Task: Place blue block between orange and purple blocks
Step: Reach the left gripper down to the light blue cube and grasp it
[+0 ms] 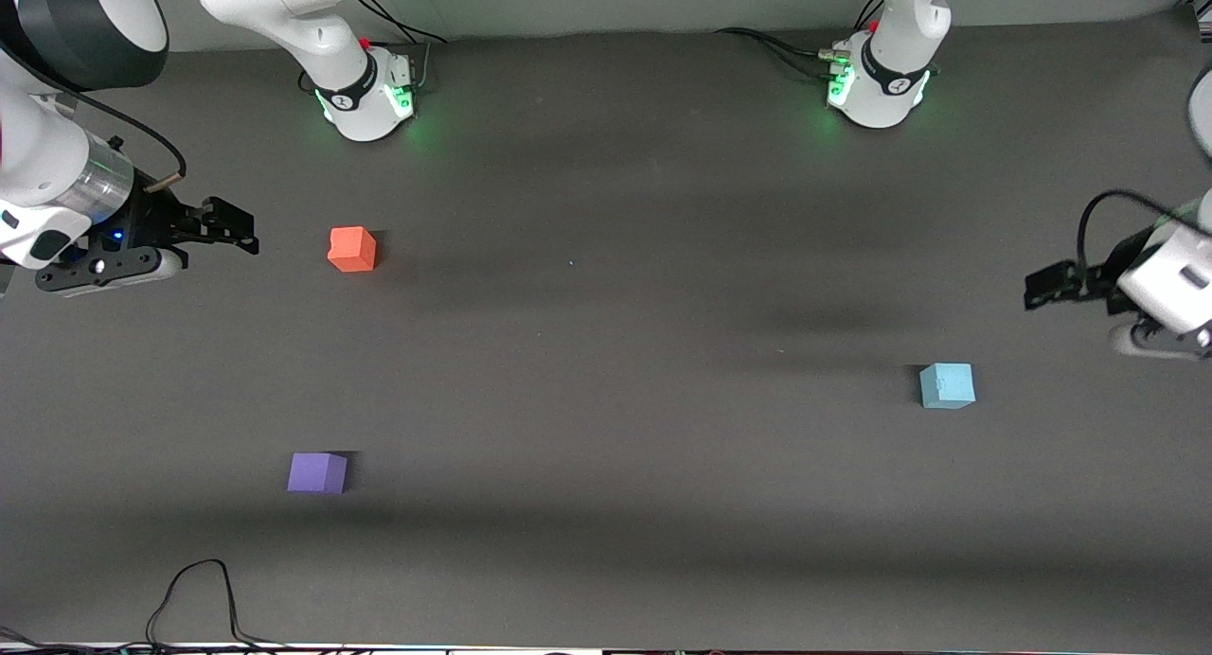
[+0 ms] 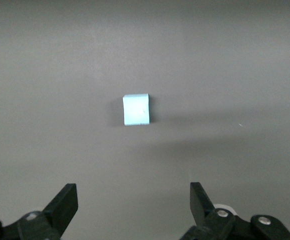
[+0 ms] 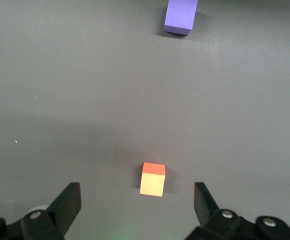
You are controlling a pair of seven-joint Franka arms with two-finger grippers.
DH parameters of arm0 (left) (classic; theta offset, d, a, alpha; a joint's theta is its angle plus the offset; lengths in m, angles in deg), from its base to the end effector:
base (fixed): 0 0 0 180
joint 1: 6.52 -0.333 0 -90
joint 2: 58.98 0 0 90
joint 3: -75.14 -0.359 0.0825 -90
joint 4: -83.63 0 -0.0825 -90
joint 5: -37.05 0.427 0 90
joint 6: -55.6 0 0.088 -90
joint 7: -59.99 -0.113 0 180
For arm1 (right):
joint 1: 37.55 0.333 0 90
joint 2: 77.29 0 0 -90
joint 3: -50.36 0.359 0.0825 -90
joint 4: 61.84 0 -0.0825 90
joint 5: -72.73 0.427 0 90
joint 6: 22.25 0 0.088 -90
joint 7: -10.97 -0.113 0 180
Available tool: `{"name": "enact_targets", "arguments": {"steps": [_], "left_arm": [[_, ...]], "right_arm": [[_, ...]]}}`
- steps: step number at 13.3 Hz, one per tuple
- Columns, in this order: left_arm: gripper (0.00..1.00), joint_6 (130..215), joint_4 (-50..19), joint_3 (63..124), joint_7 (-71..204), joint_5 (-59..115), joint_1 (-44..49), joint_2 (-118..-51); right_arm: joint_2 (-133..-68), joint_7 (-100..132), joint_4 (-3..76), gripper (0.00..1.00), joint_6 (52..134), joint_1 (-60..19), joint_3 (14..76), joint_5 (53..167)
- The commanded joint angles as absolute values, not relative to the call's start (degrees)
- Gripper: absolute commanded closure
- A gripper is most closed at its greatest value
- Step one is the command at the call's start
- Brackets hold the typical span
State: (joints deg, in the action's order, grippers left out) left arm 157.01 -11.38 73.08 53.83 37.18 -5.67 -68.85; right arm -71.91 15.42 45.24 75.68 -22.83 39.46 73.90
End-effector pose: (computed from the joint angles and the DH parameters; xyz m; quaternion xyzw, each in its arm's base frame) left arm 0.6575 0.0126 0.5246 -0.9986 0.0436 0.0304 0.0022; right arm 0.5630 0.0358 0.5729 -0.9967 -0.0710 0.0337 0.0191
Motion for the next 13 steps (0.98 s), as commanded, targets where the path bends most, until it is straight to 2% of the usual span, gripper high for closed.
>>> {"name": "enact_targets", "arguments": {"steps": [1,6,9,13], "left_arm": [[0.0,166.9,-15.9,73.2,52.5,38.0,-5.8,-73.4],[0.0,181.7,-19.2,73.1,52.4,38.4,-5.6,-83.6],[0.0,191.5,-23.4,73.1,52.5,39.0,-6.4,-86.7],[0.0,196.0,-25.6,73.1,52.7,39.1,-6.7,-90.4]], "right_arm": [[-72.1,16.3,44.9,0.0,76.0,-22.3,39.1,73.6],[-72.1,16.2,44.9,0.0,76.0,-22.3,39.1,73.5],[-72.1,16.3,45.0,0.0,76.0,-22.3,39.1,73.5],[-72.1,16.3,45.1,0.0,75.9,-22.3,39.1,73.5]]}}
